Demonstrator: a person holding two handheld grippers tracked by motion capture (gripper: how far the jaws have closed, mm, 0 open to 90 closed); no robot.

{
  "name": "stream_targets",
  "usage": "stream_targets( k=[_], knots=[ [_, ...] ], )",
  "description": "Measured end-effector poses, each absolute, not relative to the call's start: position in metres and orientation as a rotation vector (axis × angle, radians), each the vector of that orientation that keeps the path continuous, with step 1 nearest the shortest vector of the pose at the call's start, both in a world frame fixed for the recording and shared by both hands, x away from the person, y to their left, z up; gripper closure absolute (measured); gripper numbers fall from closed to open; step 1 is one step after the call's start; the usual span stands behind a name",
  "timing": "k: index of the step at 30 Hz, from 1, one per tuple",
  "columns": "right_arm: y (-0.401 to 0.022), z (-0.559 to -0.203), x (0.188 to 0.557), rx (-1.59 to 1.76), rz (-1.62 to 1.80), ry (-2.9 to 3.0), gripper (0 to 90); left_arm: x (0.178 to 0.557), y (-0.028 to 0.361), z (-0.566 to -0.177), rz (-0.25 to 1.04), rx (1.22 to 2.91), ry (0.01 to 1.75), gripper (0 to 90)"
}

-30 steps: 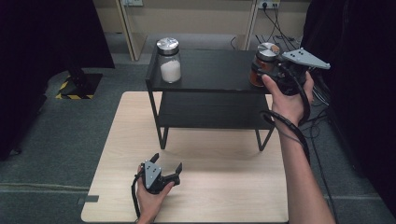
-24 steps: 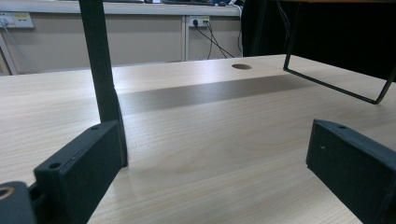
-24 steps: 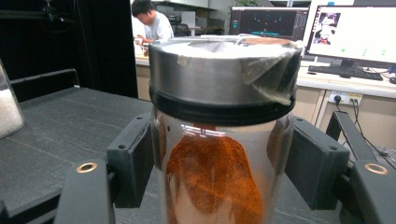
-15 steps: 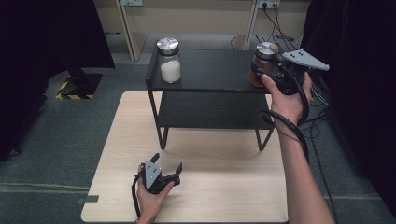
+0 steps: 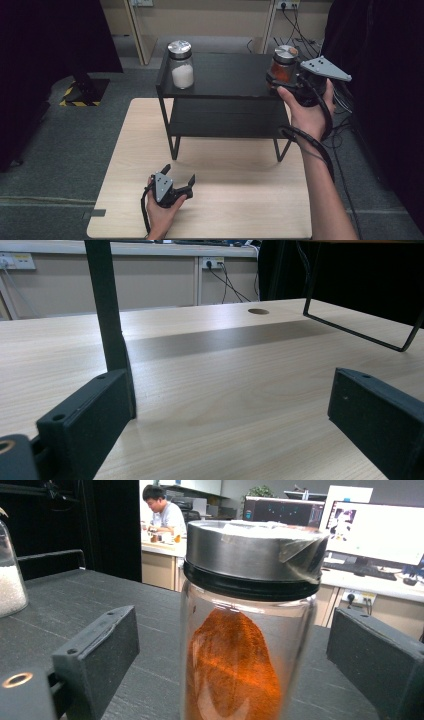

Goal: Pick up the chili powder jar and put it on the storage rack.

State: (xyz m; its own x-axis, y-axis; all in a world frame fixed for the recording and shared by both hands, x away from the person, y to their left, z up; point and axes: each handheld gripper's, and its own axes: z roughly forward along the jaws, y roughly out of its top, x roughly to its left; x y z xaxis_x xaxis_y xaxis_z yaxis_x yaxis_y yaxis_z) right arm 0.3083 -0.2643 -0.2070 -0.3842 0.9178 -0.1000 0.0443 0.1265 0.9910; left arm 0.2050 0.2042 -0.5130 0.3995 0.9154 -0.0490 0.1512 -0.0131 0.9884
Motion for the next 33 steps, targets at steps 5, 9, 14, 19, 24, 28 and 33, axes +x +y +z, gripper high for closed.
stream_targets(
  k=[5, 9, 14, 19, 24, 28, 33],
  knots=[
    [-0.267, -0.209, 0.302, 0.959, 1.359, 1.588, 6.9, 0.205, 0.204, -0.513, 0.81, 1.47, 1.008, 3.0],
    [-0.272, -0.22, 0.296, 0.923, 1.392, 1.545, 6.9, 0.205, 0.204, -0.513, 0.81, 1.471, 1.008, 3.0],
    [-0.277, -0.227, 0.29, 0.913, 1.41, 1.556, 6.9, 0.205, 0.204, -0.513, 0.809, 1.471, 1.009, 3.0],
    [-0.282, -0.235, 0.284, 0.912, 1.431, 1.558, 6.9, 0.205, 0.204, -0.513, 0.811, 1.472, 1.008, 3.0],
    [-0.286, -0.244, 0.277, 0.899, 1.439, 1.546, 6.9, 0.204, 0.204, -0.513, 0.812, 1.473, 1.009, 3.0],
    [-0.289, -0.25, 0.272, 0.889, 1.447, 1.536, 6.9, 0.205, 0.204, -0.513, 0.81, 1.471, 1.01, 3.1],
    [-0.292, -0.253, 0.267, 0.888, 1.459, 1.539, 6.9, 0.205, 0.204, -0.513, 0.81, 1.47, 1.011, 3.0]
  ],
)
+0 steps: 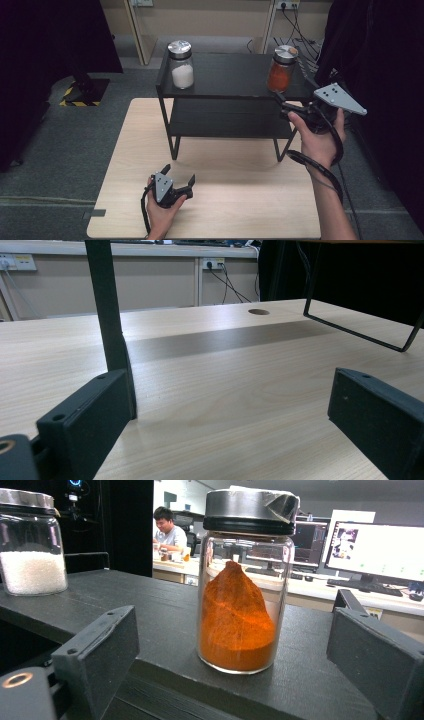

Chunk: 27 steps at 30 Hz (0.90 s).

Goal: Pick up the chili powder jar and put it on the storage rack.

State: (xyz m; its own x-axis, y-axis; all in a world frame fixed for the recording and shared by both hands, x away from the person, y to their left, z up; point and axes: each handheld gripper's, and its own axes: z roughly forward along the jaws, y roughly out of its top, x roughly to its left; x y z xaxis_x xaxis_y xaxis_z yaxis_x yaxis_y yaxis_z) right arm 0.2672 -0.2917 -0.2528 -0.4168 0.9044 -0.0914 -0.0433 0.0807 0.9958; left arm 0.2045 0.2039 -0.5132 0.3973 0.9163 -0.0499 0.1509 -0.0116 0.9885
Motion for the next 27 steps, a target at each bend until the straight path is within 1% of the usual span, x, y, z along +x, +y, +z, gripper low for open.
stream_targets(
  k=[27],
  knots=[
    [-0.31, -0.276, 0.241, 0.882, 1.453, 1.576, 6.9, 0.205, 0.204, -0.513, 0.81, 1.47, 1.012, 3.1]
  ],
)
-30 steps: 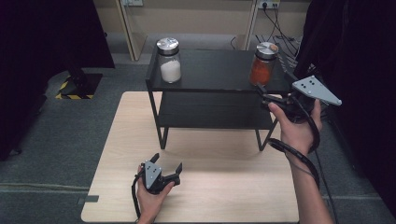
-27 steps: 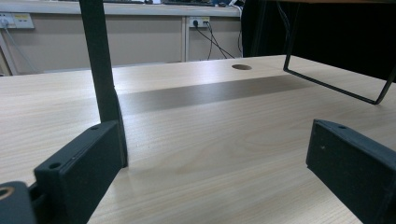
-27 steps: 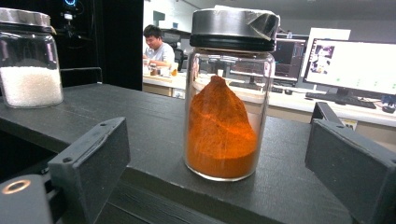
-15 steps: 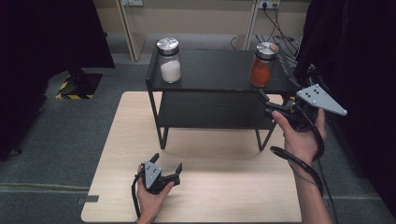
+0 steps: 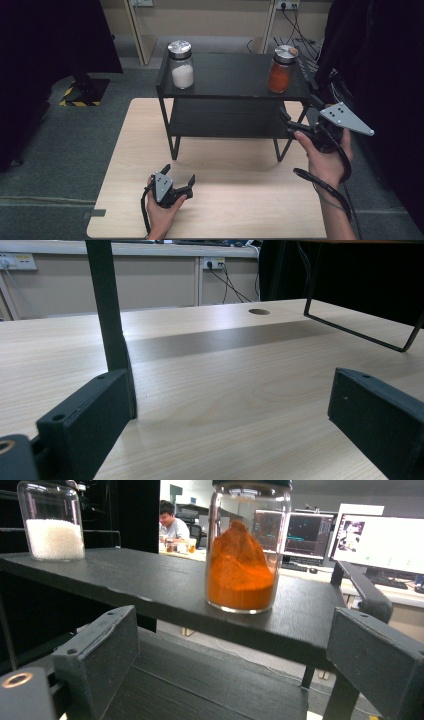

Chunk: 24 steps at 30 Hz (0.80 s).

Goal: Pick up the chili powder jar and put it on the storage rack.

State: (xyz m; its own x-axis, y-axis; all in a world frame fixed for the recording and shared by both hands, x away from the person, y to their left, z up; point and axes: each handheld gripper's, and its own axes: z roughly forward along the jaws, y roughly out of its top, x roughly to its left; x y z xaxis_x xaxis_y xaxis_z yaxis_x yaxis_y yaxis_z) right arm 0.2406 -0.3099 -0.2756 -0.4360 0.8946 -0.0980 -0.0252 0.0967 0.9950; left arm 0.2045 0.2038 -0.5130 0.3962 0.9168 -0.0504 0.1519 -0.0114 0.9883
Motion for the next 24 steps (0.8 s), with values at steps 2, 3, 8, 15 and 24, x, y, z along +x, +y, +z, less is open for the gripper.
stream_targets(
  k=[2, 3, 8, 15, 24],
  knots=[
    [-0.311, -0.278, 0.24, 0.884, 1.454, 1.58, 6.9, 0.205, 0.204, -0.513, 0.81, 1.469, 1.012, 3.0],
    [-0.312, -0.279, 0.239, 0.888, 1.457, 1.583, 6.9, 0.205, 0.204, -0.513, 0.809, 1.469, 1.013, 3.1],
    [-0.314, -0.285, 0.236, 0.89, 1.449, 1.59, 6.9, 0.205, 0.204, -0.513, 0.809, 1.469, 1.014, 3.0],
    [-0.315, -0.294, 0.234, 0.9, 1.449, 1.595, 6.9, 0.205, 0.204, -0.513, 0.809, 1.467, 1.014, 3.0],
    [-0.317, -0.31, 0.231, 0.917, 1.447, 1.605, 6.9, 0.204, 0.204, -0.513, 0.81, 1.467, 1.014, 3.0]
  ],
)
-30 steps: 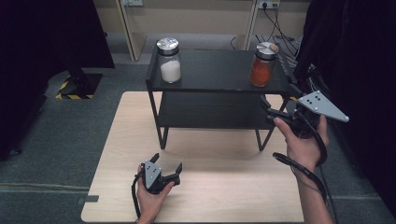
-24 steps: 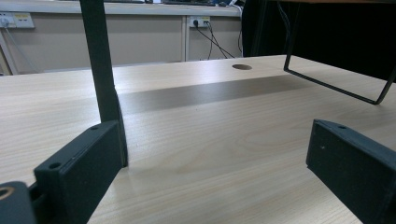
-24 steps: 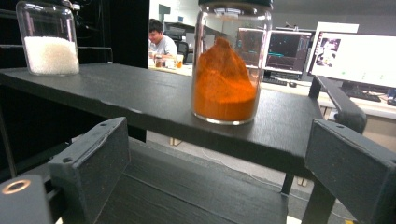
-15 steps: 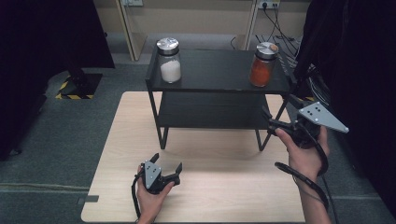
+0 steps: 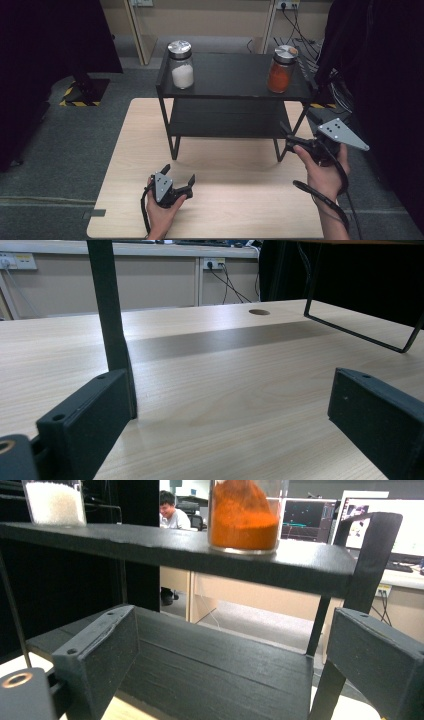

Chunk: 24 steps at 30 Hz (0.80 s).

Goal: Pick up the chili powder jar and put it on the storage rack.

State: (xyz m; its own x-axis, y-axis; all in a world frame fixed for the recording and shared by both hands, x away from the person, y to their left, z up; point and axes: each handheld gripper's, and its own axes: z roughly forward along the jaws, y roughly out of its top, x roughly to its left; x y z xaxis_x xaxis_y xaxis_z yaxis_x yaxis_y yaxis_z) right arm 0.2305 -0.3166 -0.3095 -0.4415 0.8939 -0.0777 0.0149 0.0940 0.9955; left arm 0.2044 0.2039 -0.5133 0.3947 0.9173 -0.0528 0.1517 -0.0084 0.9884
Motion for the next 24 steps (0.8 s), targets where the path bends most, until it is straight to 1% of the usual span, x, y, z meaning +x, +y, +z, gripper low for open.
stream_targets(
  k=[24],
  knots=[
    [-0.321, -0.353, 0.229, 0.964, 1.442, 1.658, 6.6, 0.204, 0.204, -0.514, 0.81, 1.465, 1.014, 3.0]
  ],
)
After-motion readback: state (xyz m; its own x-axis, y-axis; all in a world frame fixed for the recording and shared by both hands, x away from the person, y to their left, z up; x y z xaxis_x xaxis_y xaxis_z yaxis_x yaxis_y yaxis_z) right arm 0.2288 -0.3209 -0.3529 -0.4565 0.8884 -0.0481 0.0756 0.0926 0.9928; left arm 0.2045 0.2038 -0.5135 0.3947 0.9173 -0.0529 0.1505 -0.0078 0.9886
